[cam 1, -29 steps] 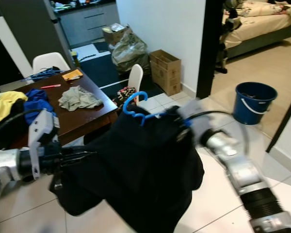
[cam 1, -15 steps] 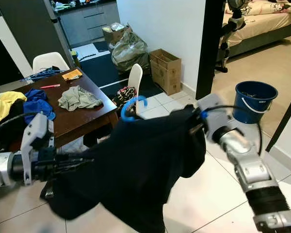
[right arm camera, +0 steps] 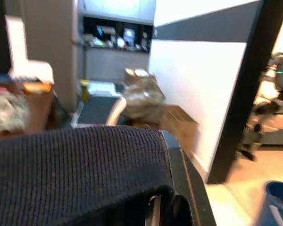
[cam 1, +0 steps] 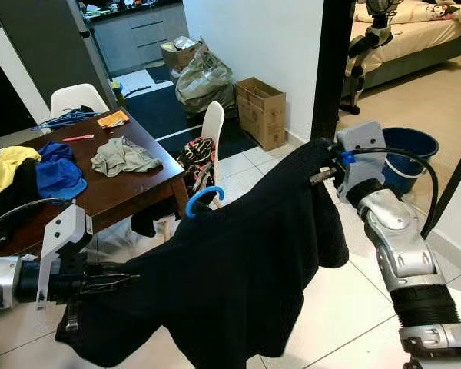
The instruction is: Hang hanger
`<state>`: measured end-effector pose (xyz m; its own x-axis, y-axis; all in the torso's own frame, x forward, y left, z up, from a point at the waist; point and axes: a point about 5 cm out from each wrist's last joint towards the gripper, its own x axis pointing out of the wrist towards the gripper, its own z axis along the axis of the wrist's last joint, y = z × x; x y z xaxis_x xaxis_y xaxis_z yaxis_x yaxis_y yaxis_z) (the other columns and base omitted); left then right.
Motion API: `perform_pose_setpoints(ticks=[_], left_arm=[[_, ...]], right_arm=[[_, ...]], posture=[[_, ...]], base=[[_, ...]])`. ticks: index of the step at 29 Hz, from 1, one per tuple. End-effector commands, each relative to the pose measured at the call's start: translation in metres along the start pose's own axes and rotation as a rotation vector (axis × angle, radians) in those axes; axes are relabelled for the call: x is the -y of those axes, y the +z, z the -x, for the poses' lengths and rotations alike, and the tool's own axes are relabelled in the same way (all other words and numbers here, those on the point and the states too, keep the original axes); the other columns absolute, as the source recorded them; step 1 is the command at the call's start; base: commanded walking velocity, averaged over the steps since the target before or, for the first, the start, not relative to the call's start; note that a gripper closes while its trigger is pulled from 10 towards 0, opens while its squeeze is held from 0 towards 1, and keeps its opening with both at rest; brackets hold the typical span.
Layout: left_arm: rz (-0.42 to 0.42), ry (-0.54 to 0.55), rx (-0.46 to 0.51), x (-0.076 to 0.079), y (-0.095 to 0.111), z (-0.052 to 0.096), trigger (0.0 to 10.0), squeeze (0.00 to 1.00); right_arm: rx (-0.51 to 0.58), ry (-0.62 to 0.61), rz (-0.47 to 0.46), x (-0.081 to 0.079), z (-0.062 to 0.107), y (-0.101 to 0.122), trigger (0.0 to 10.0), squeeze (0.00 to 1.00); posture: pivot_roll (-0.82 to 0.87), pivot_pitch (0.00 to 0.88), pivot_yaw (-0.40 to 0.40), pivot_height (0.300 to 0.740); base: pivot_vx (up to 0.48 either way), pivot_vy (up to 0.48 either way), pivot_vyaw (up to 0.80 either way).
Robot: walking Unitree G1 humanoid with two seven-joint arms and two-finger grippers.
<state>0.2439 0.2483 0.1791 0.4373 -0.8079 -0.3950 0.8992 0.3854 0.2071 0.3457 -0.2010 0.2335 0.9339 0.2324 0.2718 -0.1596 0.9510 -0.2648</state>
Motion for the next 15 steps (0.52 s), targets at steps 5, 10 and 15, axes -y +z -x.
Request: perform_pose_setpoints(ticks=[5,10,15], left_arm=[[-0.096,0.293,-0.05,-0.008,-0.005,-0.045,10.0,0.0],[-0.088,0.469,0.028,0.002,0.008,-0.09,10.0,0.0],[-0.017,0.521,0.149,0.024,0.027,-0.126,10.0,0.0]], right_arm=[[0.141,0.031,-0.156,0.008,0.001,0.018,0.0,0.0],[0.038,0.054,-0.122,0.006,0.0,0.0,0.0,0.0],[-0.015,0.101,-0.123,-0.007,-0.002,-0.013,0.7,0.0]], posture=[[0.0,0.0,0.135,0.74],[-0.01,0.0,0.115,0.74],[0.0,0.0,0.095,0.74]], base=[[0.0,0.0,0.0],[0.0,0.0,0.0],[0.0,0.0,0.0]])
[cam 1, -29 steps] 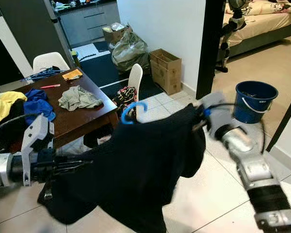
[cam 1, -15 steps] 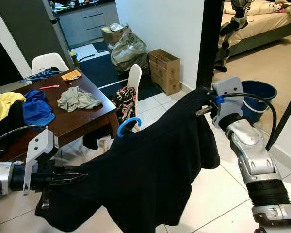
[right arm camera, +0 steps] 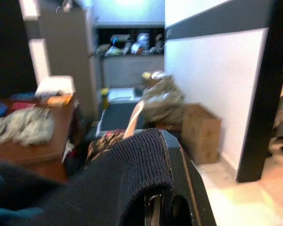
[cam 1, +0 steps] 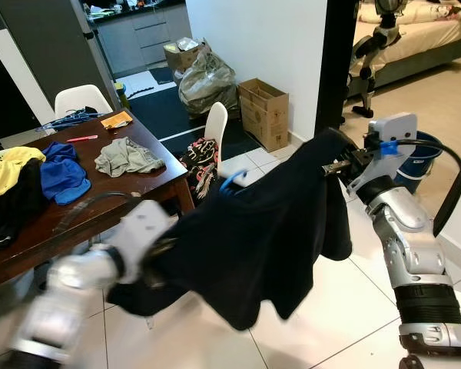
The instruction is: Hang hanger
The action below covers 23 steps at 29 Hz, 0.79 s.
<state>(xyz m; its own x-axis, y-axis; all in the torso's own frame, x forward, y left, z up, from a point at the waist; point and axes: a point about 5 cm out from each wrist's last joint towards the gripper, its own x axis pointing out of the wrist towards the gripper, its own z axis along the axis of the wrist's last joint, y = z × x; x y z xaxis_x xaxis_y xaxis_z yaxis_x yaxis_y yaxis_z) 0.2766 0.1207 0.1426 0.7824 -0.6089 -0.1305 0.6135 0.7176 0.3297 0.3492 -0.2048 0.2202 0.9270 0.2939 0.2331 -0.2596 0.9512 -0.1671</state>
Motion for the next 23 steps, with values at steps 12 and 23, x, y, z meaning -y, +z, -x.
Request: perform_pose_setpoints(ticks=[12,23], left_arm=[[-0.083,0.086,0.068,0.022,0.015,-0.011,10.0,0.0],[-0.105,0.15,0.109,0.022,0.024,-0.015,10.0,0.0]], right_arm=[[0.112,0.144,-0.03,-0.016,-0.016,0.015,0.0,0.0],[0.126,0.349,-0.007,-0.026,-0.011,0.021,0.0,0.0]], posture=[[-0.01,0.0,0.061,0.74],[-0.02,0.0,0.048,0.74]], base=[[0.0,0.0,0.0],[0.0,0.0,0.0]])
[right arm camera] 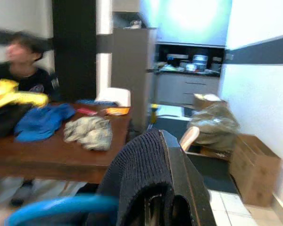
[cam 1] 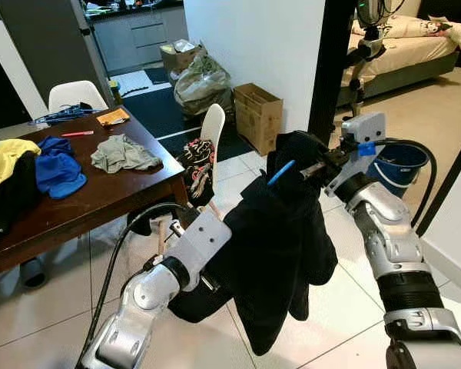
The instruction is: Hang hanger
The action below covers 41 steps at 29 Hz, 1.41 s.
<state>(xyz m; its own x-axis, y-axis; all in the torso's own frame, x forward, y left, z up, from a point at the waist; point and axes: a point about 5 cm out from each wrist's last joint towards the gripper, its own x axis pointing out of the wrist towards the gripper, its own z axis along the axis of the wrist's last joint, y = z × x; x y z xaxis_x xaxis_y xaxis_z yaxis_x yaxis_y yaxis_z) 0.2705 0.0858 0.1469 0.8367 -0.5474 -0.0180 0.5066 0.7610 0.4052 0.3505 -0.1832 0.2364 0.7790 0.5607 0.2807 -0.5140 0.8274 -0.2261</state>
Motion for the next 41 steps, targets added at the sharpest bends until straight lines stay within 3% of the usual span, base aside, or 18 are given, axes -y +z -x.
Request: perform_pose_setpoints(ticks=[1,6,8,12,19,22,24,27,30,33,34,37,41], left_arm=[[-0.033,0.032,0.035,-0.006,0.007,0.0,10.0,0.0],[-0.037,-0.011,0.138,-0.006,0.022,-0.004,10.0,0.0],[-0.037,-0.011,0.138,-0.006,0.022,-0.004,10.0,0.0],[-0.023,-0.056,0.201,-0.004,0.032,-0.006,10.0,0.0],[-0.002,-0.168,0.267,0.006,0.043,-0.003,10.0,0.0],[-0.001,-0.256,0.282,0.018,0.044,0.002,10.0,0.0],[-0.001,-0.256,0.282,0.018,0.044,0.002,10.0,0.0],[0.001,-0.287,0.274,0.021,0.04,0.008,10.0,0.0],[-0.024,-0.239,0.238,0.011,0.032,0.01,10.0,0.0],[-0.033,-0.223,0.233,0.009,0.031,0.01,10.0,0.0],[-0.053,-0.18,0.211,0.001,0.026,0.008,10.0,0.0],[-0.067,-0.132,0.194,-0.007,0.022,0.007,10.0,0.0],[-0.068,-0.093,0.188,-0.012,0.021,0.006,10.0,0.0]], right_arm=[[0.014,0.06,0.009,-0.008,-0.003,0.003,0.0,0.0],[-0.12,0.195,0.132,-0.022,0.001,-0.015,0.0,0.0],[-0.12,0.195,0.132,-0.022,0.001,-0.015,0.0,0.0],[-0.199,0.195,0.218,-0.022,0.002,-0.026,0.0,0.0],[-0.275,0.101,0.271,-0.008,0.001,-0.034,0.0,0.0],[-0.321,0.004,0.295,0.009,0.005,-0.037,0.0,0.0],[-0.321,0.004,0.295,0.009,0.005,-0.037,0.0,0.0],[-0.346,-0.076,0.3,0.024,0.011,-0.036,0.0,0.0],[-0.307,-0.12,0.267,0.035,0.015,-0.029,0.0,0.0],[-0.295,-0.122,0.263,0.037,0.015,-0.027,0.0,0.0],[-0.264,-0.158,0.249,0.047,0.016,-0.019,0.0,0.0],[-0.241,-0.187,0.246,0.056,0.018,-0.012,0.0,0.0],[-0.23,-0.198,0.248,0.06,0.02,-0.009,0.0,0.0]], posture=[[-0.02,0.0,0.048,0.74],[-0.02,0.0,0.045,0.74],[-0.02,0.0,0.045,0.74],[-0.02,0.0,0.045,0.74],[-0.02,0.0,0.05,0.74],[-0.02,0.0,0.047,0.74],[-0.02,0.0,0.047,0.74],[-0.02,0.0,0.045,0.74],[-0.02,0.0,0.045,0.74],[-0.02,0.0,0.046,0.74],[-0.02,0.0,0.045,0.74],[-0.02,0.0,0.045,0.74],[-0.03,0.0,0.047,0.74]], base=[[0.0,0.0,0.0],[0.0,0.0,0.0],[0.0,0.0,0.0],[0.0,0.0,0.0],[0.0,0.0,0.0],[0.0,0.0,0.0],[0.0,0.0,0.0],[0.0,0.0,0.0],[0.0,0.0,0.0],[0.0,0.0,0.0],[0.0,0.0,0.0],[0.0,0.0,0.0],[0.0,0.0,0.0]])
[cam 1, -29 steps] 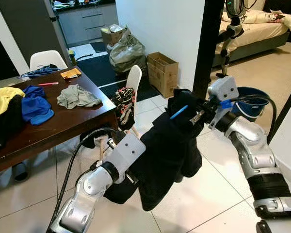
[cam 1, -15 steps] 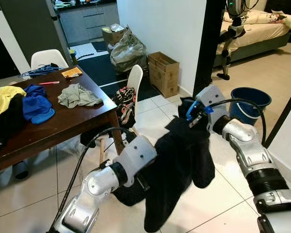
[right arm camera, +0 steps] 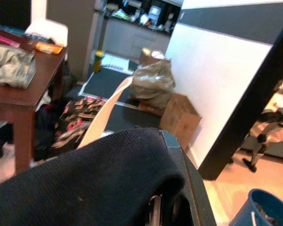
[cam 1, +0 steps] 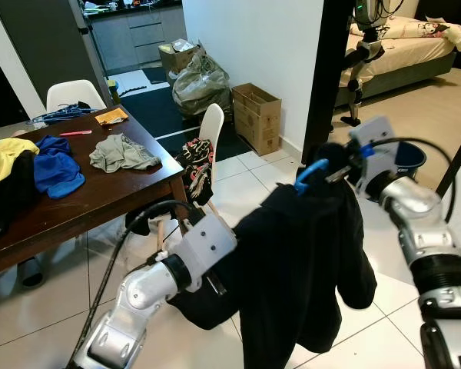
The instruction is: Hang hanger
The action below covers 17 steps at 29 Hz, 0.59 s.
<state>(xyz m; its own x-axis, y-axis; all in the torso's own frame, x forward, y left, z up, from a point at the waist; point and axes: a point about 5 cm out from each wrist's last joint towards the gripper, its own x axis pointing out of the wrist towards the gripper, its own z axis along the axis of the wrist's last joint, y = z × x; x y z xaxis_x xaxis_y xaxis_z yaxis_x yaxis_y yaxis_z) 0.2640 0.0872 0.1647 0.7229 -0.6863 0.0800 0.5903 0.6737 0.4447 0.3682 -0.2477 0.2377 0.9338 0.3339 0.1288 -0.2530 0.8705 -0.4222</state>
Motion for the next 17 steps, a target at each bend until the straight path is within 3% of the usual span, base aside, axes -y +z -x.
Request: perform_pose_setpoints(ticks=[1,7,17], left_arm=[[-0.033,0.049,0.021,-0.011,0.003,0.001,10.0,0.0],[-0.029,0.116,0.033,-0.019,0.004,0.001,10.0,0.0],[-0.003,0.097,0.048,-0.014,0.006,0.002,10.0,0.0]], right_arm=[[0.014,0.001,-0.016,0.0,-0.001,0.001,0.0,0.0],[0.034,-0.04,-0.025,0.013,0.003,0.004,0.0,0.0],[0.088,-0.101,-0.058,0.027,0.006,0.009,0.0,0.0]], posture=[[-0.03,0.0,0.047,0.74],[-0.02,0.0,0.048,0.74],[-0.01,0.0,0.049,0.74]], base=[[0.0,0.0,0.0],[0.0,0.0,0.0],[0.0,0.0,0.0]])
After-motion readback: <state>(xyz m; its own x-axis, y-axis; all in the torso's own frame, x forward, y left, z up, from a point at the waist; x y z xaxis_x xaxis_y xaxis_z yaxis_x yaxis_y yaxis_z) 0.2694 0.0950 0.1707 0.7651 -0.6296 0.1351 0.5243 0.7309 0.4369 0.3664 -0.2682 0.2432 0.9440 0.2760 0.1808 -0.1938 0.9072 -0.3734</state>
